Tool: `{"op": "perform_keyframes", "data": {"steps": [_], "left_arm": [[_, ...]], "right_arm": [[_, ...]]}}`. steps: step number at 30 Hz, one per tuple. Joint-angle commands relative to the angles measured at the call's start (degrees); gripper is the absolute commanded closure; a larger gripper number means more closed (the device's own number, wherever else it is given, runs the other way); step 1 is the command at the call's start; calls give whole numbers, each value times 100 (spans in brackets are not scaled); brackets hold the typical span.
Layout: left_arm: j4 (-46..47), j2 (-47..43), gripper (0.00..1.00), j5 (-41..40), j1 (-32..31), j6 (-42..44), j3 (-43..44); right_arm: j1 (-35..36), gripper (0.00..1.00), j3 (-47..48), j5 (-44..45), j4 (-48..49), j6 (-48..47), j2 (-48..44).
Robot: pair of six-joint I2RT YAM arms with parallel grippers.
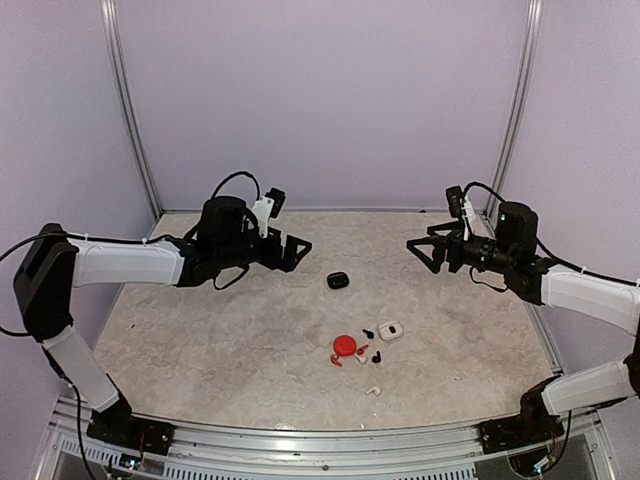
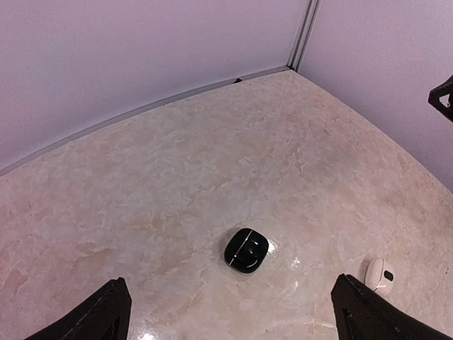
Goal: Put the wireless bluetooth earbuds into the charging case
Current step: Pick up the charging case from the center of the board.
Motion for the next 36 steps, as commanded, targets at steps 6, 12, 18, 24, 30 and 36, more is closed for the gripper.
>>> {"op": "perform_keyframes", "data": {"steps": [6, 12, 18, 24, 30, 36], "left_arm": [[-1482, 1946, 1, 898, 121, 1783, 2101], [-1748, 2806, 1, 1078, 86, 2411, 2718], [-1832, 3267, 3, 1541, 160, 2739, 3002], [-1978, 3579, 5, 1557, 127, 2970, 3239], [-2365, 3926, 9, 1367, 77, 3163, 3802], [-2789, 4291, 14, 1457, 68, 3301, 4369]], "right_arm": [[-257, 0, -303, -558, -185, 304, -69], [-438, 0, -327, -928, -144, 425, 0], [-561, 0, -384, -1056, -164, 435, -77], [-633, 0, -409, -1172, -155, 439, -48], [-698, 0, -385, -1256, -152, 461, -48], [-761, 0, -397, -1304, -207, 445, -80]]}}
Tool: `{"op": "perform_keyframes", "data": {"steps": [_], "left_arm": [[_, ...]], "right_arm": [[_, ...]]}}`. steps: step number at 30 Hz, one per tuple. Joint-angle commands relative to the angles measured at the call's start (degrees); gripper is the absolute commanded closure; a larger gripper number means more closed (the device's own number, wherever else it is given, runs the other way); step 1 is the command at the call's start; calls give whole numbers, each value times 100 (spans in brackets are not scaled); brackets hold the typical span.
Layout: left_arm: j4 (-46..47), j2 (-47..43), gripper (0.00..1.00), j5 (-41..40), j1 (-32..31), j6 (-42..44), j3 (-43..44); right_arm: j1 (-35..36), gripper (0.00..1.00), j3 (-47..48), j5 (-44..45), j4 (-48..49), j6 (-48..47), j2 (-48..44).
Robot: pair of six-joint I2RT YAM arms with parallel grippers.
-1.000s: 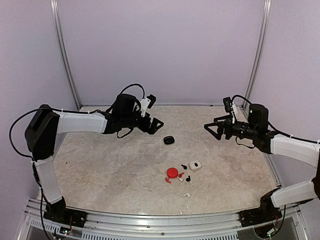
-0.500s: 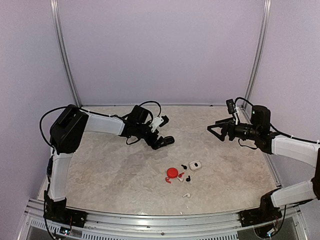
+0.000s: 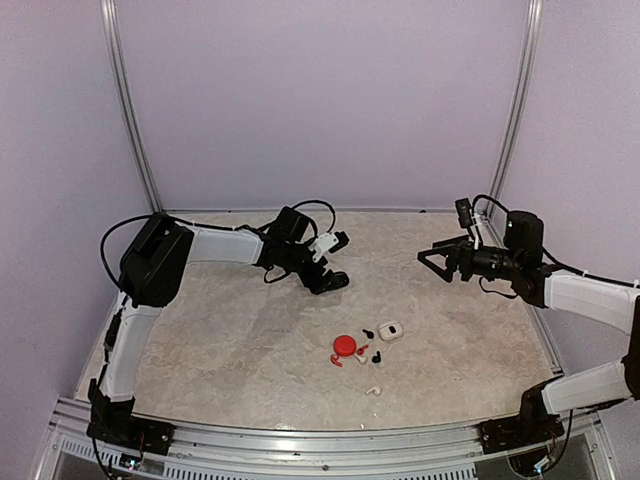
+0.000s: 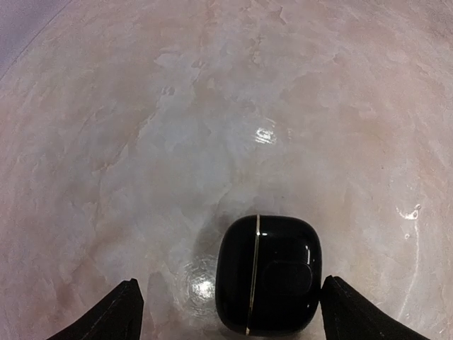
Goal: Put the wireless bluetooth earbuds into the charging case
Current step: Pick up the charging case from the center of the board.
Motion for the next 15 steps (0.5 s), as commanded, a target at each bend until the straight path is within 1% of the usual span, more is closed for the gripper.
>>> {"op": "perform_keyframes", "data": {"steps": [1, 4, 11, 15], "left_arm": [[-465, 287, 15, 100, -30, 212, 386], [-699, 431, 18, 194, -28, 275, 622], [-934, 548, 27, 263, -64, 418, 812], [-1214, 719, 27, 240, -79, 443, 1172]], "right_arm": [[-107, 1, -58, -136, -30, 24, -89], [-126, 1, -59, -164, -52, 16, -91], [-142, 0, -54, -238, -41, 18, -55], [-159, 0, -63, -282, -59, 20, -71]]}}
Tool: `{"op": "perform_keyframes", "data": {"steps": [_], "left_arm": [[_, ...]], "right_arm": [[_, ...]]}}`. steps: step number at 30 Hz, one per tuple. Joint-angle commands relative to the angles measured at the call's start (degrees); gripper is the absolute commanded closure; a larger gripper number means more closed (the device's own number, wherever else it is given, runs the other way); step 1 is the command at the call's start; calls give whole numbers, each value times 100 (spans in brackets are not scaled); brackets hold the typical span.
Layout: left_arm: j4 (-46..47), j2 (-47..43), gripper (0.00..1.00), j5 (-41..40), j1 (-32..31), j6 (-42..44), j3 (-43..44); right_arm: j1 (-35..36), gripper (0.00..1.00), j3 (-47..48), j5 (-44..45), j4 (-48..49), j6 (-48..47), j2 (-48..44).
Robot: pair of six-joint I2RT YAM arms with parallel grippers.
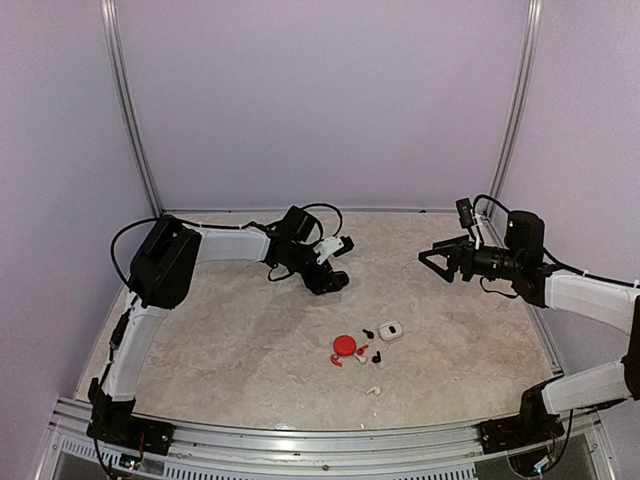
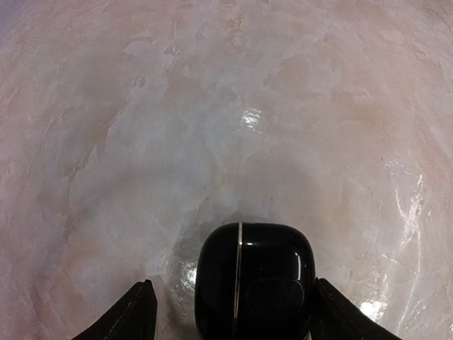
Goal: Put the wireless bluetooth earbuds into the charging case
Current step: Pick up the charging case from the center of the board.
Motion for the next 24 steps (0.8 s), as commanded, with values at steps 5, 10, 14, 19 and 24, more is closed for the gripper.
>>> {"op": "perform_keyframes", "data": {"steps": [5, 10, 14, 19, 24], "left_arm": [[-742, 542, 32, -19, -89, 293, 766], [-555, 416, 44, -97, -105, 390, 505], [-53, -31, 50, -180, -169, 382, -156], [1115, -1085, 53, -152, -342, 489, -1654], [1886, -2013, 55, -489, -684, 999, -2587]], "right_arm": [[-116, 1, -75, -114, -155, 5, -174], [-135, 0, -72, -111, -240, 7, -229], [-144, 0, -68, -177, -240, 56, -214], [-136, 8, -132, -304, -188, 337, -190], [-72, 12, -55, -481, -771, 422, -212]]}}
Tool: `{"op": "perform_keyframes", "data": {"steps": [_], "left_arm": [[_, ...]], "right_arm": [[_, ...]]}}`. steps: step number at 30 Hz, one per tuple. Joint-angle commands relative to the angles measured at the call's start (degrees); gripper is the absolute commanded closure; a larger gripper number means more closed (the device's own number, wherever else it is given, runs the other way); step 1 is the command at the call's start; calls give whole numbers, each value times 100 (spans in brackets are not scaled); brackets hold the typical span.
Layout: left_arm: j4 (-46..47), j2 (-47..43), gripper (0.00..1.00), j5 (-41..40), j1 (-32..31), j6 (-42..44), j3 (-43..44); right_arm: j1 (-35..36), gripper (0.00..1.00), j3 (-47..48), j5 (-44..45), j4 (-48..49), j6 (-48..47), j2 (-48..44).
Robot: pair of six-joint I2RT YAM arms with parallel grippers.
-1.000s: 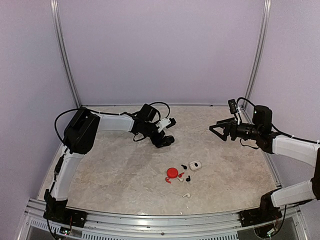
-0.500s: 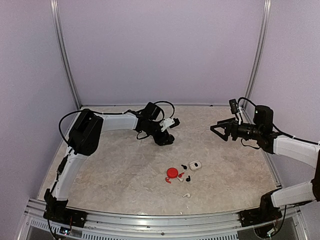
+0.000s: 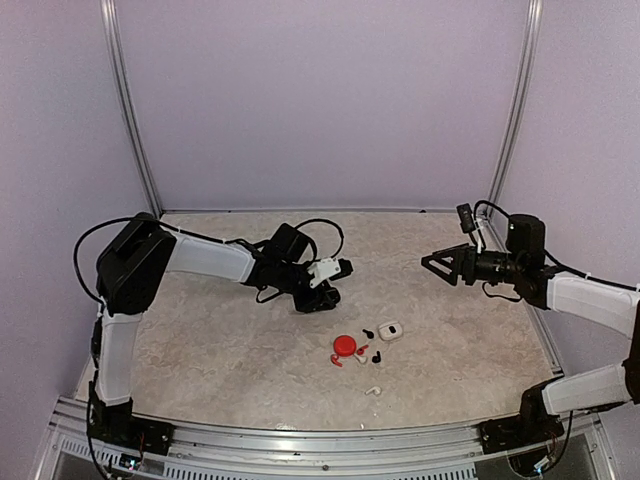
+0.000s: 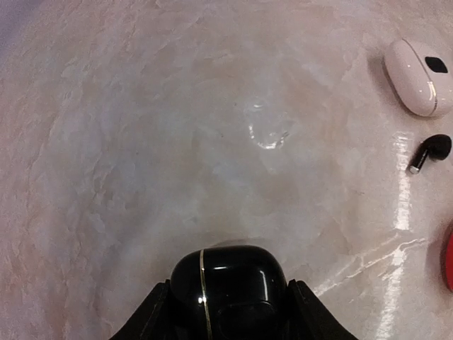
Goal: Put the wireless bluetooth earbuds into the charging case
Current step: Pick up the charging case from the center of the board, then pass from the left arm to the right
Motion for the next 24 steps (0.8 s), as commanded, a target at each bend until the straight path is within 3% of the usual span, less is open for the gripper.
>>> {"op": "perform_keyframes", "data": {"steps": [1, 6, 12, 24], "left_arm": [[979, -881, 56, -311, -390, 527, -550], [1363, -1687, 57, -655, -915, 1028, -1193], [1533, -2323, 59, -1621, -1716, 1733, -1521], [1399, -2679, 59, -1779, -2287, 2040, -1458]], "right_arm": [[22, 13, 39, -314, -622, 118, -70], [316, 17, 64, -639, -973, 233, -58], [806, 27, 262, -931, -1207, 505, 18], [1583, 37, 714, -949, -1505, 590, 247]]}}
